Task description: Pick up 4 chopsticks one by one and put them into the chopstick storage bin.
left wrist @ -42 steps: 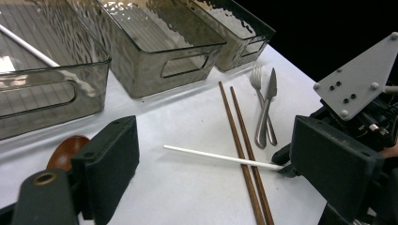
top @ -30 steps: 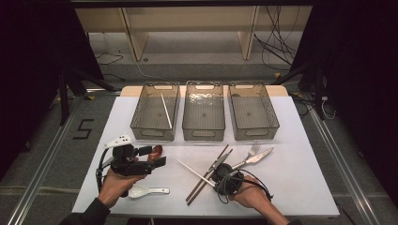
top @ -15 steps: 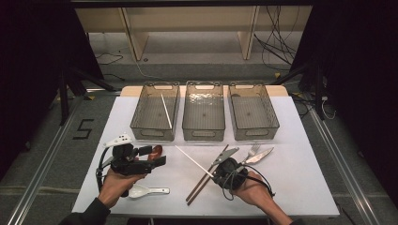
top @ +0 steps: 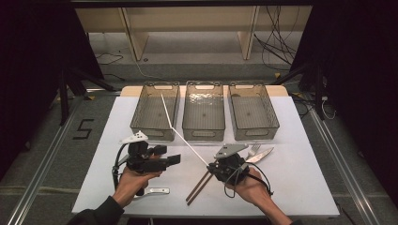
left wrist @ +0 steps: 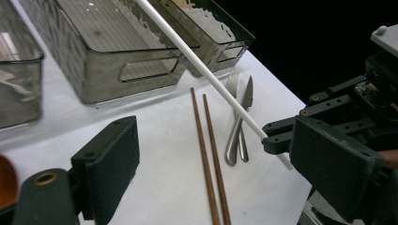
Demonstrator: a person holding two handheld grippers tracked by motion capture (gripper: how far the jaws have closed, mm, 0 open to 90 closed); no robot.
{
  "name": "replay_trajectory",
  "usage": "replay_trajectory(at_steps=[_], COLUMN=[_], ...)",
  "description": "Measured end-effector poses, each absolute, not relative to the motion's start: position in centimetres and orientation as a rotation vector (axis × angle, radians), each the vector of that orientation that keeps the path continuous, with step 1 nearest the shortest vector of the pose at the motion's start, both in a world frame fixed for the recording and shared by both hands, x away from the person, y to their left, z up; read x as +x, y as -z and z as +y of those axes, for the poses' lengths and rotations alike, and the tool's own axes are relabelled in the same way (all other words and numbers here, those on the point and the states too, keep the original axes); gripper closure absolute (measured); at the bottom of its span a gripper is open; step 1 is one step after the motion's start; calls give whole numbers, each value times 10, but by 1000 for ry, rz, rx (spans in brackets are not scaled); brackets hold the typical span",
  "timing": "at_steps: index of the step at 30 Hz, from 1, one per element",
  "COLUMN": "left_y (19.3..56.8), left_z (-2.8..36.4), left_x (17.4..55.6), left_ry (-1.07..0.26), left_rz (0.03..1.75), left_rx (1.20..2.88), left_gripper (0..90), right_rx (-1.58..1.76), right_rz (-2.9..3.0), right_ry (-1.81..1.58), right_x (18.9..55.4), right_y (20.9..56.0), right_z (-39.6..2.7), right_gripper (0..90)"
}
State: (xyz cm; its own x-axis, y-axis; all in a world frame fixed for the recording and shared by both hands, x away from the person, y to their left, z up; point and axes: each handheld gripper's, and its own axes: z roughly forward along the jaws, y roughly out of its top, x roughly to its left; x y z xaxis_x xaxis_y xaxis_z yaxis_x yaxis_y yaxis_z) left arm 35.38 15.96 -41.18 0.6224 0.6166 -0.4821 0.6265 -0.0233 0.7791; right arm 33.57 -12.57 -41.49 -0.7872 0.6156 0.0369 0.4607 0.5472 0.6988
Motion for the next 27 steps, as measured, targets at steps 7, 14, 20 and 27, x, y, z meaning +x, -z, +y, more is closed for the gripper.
replay_trajectory(at_steps=[7,14,20,27], left_y=[412,411,410,410], left_z=[147,140,134,131], left_x=[359,362,362,363], left_ry=[40,69,87,108], left_rz=[1024,1019,1000,990], left_rx=[1698,1687,1679,1677], left_gripper=[163,207,267,364], right_rx=[907,884,869,846], right_rz=[2548,2537,2521,2514], right_ry=[-1121,-1151,-1190,-1210], right_x=[334,331,329,326], right_y=[412,412,410,409], right_z=[-120,-113,-111,-108], right_gripper=[852,852,852,852])
